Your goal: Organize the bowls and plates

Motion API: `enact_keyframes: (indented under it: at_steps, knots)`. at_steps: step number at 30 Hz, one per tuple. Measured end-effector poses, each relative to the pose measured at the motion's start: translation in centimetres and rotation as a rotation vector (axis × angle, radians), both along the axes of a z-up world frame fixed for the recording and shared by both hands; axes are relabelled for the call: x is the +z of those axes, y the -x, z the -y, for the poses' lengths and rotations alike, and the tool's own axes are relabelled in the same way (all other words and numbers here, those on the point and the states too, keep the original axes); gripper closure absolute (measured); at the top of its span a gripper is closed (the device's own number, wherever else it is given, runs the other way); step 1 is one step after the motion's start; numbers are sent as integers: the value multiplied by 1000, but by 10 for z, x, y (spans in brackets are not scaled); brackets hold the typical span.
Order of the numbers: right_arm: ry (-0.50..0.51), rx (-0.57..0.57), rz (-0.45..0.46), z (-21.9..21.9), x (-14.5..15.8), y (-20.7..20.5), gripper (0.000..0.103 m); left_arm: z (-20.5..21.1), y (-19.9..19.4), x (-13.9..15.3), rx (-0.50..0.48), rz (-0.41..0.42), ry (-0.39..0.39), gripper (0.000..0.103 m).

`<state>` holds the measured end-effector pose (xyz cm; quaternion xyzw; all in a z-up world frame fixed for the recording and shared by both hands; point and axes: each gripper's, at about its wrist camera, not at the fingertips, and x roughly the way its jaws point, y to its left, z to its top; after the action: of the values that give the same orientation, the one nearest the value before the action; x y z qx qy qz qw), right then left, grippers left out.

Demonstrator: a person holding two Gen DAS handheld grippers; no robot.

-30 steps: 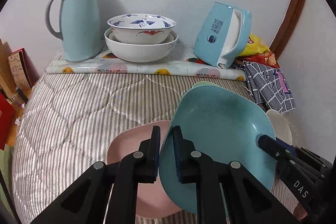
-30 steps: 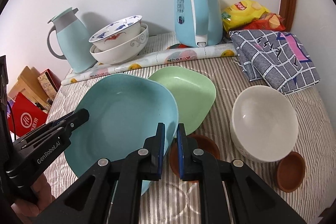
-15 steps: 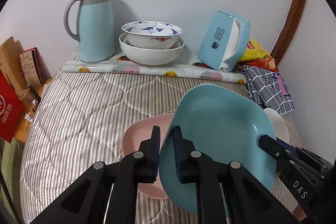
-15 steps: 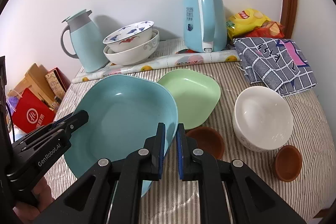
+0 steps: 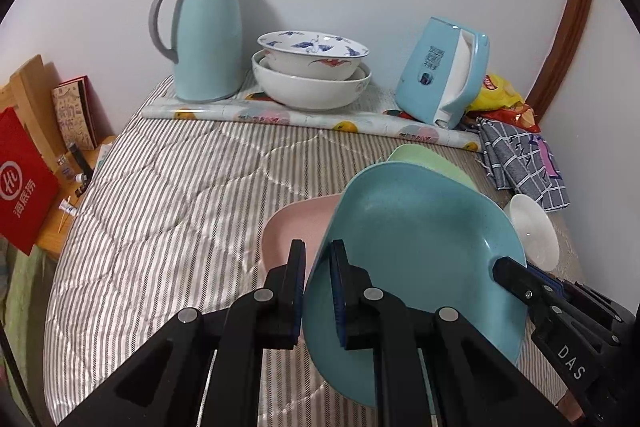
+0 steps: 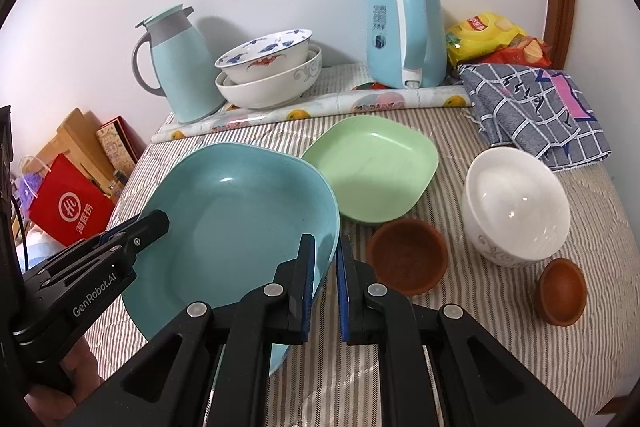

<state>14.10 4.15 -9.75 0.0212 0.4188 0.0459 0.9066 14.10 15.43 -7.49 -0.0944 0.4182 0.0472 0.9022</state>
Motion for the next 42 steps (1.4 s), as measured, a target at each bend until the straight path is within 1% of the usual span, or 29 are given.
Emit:
enact_keyframes:
  at_steps: [9, 17, 24, 27, 29, 33, 36, 42]
  knots:
    - [-4, 47, -57, -16, -26, -3, 93, -19, 5, -20, 47, -50, 4, 91]
    - [15, 72, -113, -25, -46, -15, 93, -28, -2, -42, 70, -104, 17, 91]
    - [66, 107, -116, -34, -49, -36, 93, -35, -16, -54, 93, -129, 25, 90]
    - [86, 121, -128, -36, -54, -46, 93, -36, -22, -58, 101, -134, 16, 91]
    - [90, 125, -134, -35, -57, -51, 93, -36, -25, -60, 101, -137, 17, 91]
    - [99, 134, -138, -34, -60, -60, 93, -33, -30, -60, 93, -136, -6, 91]
    - [127, 142, -139, -36, -62, -66, 93, -31, -32, -61, 81, -138, -4, 91]
    - [151, 152, -138, -35, -64, -75, 93, -27, -35, -67, 71, -152, 3, 91]
